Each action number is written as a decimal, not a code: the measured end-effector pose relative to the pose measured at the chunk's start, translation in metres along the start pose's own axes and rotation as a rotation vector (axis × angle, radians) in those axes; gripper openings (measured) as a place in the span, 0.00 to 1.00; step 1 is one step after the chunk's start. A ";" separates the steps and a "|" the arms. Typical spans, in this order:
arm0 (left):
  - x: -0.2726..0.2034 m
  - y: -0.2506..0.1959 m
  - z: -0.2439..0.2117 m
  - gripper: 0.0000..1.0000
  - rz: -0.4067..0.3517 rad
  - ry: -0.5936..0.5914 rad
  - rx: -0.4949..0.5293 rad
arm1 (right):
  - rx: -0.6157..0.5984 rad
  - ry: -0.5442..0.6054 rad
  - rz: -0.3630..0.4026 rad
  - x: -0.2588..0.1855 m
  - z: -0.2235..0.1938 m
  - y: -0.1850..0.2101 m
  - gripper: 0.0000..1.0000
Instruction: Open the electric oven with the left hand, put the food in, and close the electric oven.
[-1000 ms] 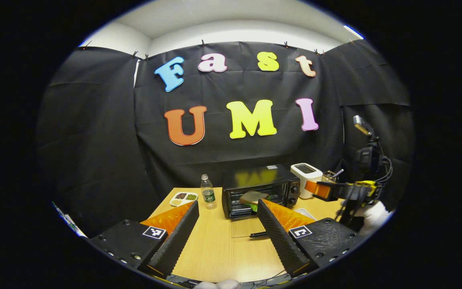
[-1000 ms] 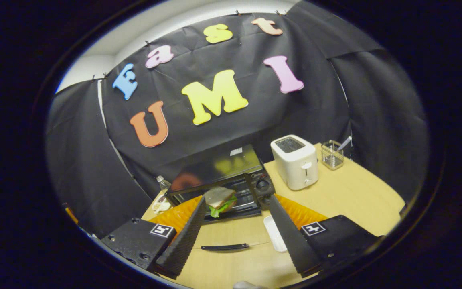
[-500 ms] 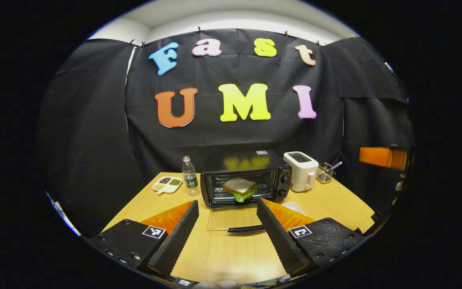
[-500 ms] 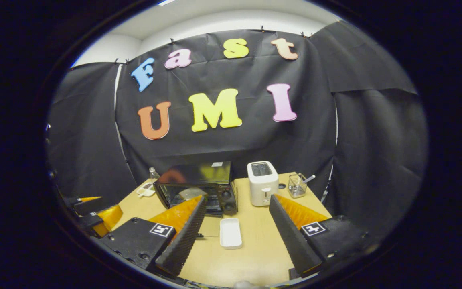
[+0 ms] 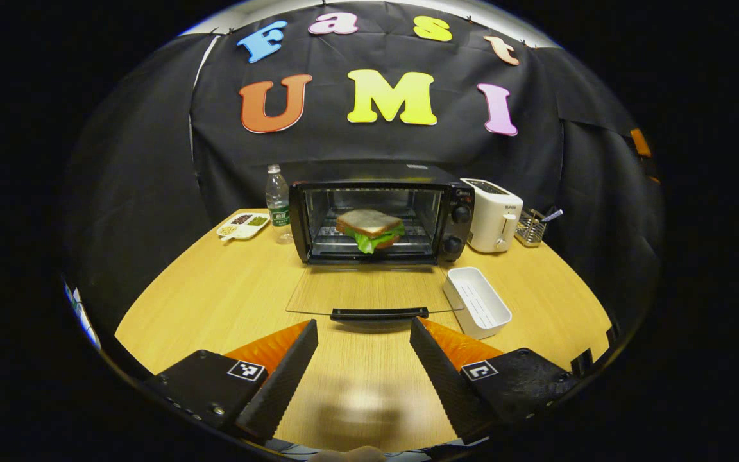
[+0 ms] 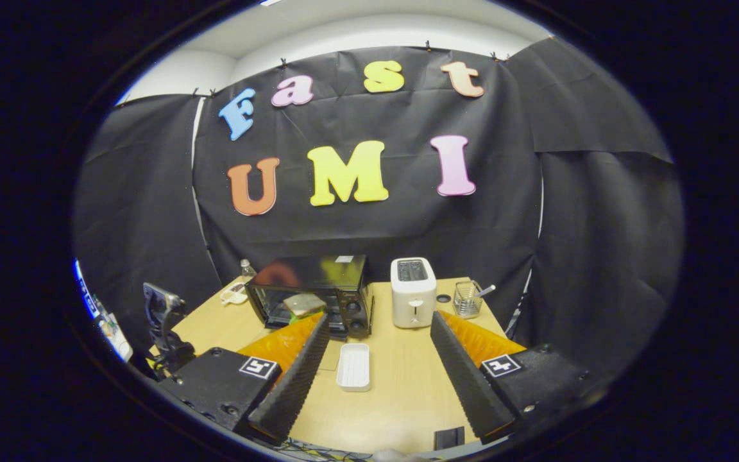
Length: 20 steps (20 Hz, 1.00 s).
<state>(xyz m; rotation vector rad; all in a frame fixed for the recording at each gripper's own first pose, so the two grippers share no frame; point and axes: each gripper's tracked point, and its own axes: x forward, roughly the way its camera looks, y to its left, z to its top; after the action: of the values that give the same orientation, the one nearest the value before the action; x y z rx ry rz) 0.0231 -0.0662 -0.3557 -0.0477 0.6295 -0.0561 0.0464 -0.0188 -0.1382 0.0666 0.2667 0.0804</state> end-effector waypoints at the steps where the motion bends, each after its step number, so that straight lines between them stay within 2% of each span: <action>1: 0.010 -0.003 -0.011 0.95 -0.005 0.025 0.006 | -0.010 0.003 -0.001 -0.002 -0.001 -0.002 1.00; 3: 0.028 -0.009 -0.034 0.95 -0.012 0.079 -0.001 | -0.033 0.014 -0.006 -0.002 -0.004 -0.007 1.00; 4: 0.038 -0.012 -0.040 0.96 -0.016 0.096 -0.003 | -0.037 0.018 -0.005 -0.003 -0.005 -0.009 0.90; 5: 0.046 -0.013 -0.048 0.95 -0.012 0.118 0.006 | -0.036 0.022 -0.008 -0.003 -0.005 -0.012 1.00; 6: 0.055 -0.015 -0.054 0.96 -0.012 0.138 0.014 | -0.034 0.026 -0.011 -0.003 -0.005 -0.016 0.90; 7: 0.062 -0.017 -0.059 0.96 -0.015 0.147 0.015 | -0.033 0.032 -0.017 -0.001 -0.008 -0.019 0.90; 8: 0.070 -0.018 -0.063 0.95 -0.015 0.164 0.022 | -0.030 0.040 -0.021 -0.001 -0.010 -0.022 1.00; 12: 0.093 -0.020 -0.064 0.96 -0.004 0.182 0.033 | -0.021 0.066 -0.035 0.003 -0.017 -0.032 1.00; 13: 0.099 -0.020 -0.065 0.96 -0.002 0.186 0.029 | -0.015 0.071 -0.035 0.005 -0.019 -0.033 0.90; 14: 0.102 -0.019 -0.065 0.96 0.002 0.190 0.028 | -0.008 0.076 -0.036 0.006 -0.019 -0.034 1.00; 20: 0.108 -0.016 -0.057 0.96 -0.002 0.189 0.024 | 0.008 0.089 -0.047 0.013 -0.022 -0.041 1.00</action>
<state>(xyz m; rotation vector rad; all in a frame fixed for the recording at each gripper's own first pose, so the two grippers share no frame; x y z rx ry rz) 0.0765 -0.0907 -0.4638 -0.0194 0.8177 -0.0705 0.0561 -0.0572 -0.1662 0.0647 0.3570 0.0358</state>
